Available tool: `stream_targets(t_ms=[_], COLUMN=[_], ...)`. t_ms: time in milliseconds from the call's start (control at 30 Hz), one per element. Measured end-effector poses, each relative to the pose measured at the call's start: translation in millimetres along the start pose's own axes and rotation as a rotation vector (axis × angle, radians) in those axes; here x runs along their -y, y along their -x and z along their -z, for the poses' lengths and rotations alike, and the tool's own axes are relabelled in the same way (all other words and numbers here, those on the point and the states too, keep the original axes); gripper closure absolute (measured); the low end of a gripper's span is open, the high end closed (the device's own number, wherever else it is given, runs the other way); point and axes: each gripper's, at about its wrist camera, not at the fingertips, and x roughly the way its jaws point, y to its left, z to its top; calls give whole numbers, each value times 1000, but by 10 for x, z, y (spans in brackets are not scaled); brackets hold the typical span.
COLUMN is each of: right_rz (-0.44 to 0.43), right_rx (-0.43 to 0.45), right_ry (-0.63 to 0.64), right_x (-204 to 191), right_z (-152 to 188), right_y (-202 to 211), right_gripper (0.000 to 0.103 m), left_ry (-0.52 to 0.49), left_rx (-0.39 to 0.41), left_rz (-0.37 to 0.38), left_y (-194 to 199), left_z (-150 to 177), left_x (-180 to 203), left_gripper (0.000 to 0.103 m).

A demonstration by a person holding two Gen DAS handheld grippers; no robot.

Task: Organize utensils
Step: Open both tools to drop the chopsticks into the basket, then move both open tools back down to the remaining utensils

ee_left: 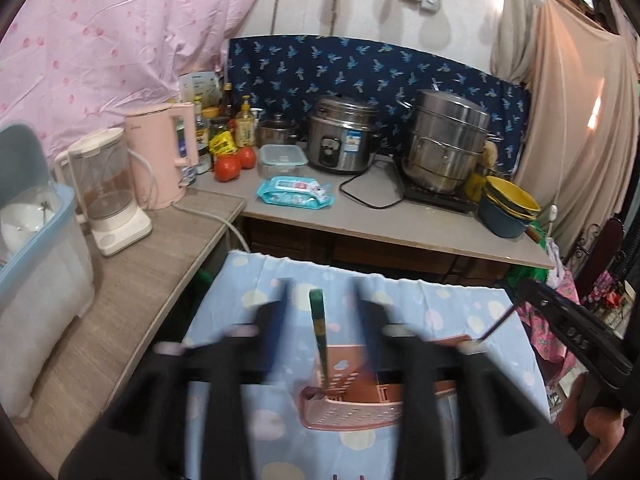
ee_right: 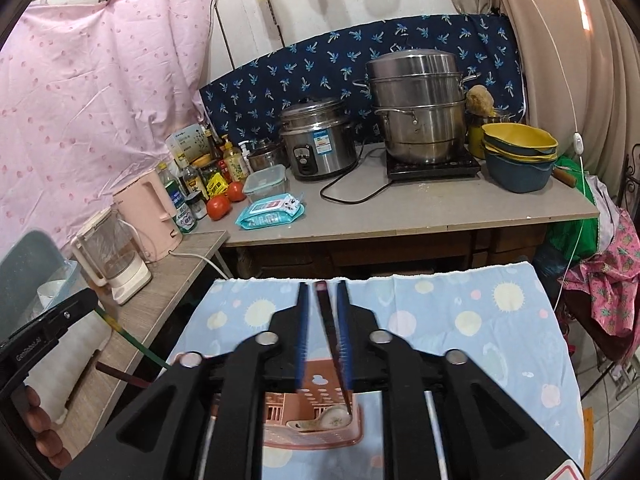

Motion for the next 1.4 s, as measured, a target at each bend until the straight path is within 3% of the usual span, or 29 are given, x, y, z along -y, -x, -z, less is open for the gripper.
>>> stream_targets(t_ms=[67,433,667,900,1400], right_rz=[2,-26,-30,-18,16], right_rx=[17,52,63,8,-240], right_ry=[-6,-3,-1,8,5], right_x=[4,-34,-47,-48,-12], right_z=[-2,31,234,715,2125], right_y=[56,482,858,1161,1423], right_gripper=[68,68,68,68,68], left_ry=[-3,7,10,0,-19], left_rx=[12,15,-1,-54,-260], left_rz=[-14,5,13,7,12], left_y=[46,321,613,828,998], left_z=[15,119,372,764,1935], left_x=[-2,-17,-55,-127,-175], left_gripper=[51,51,51,51,51])
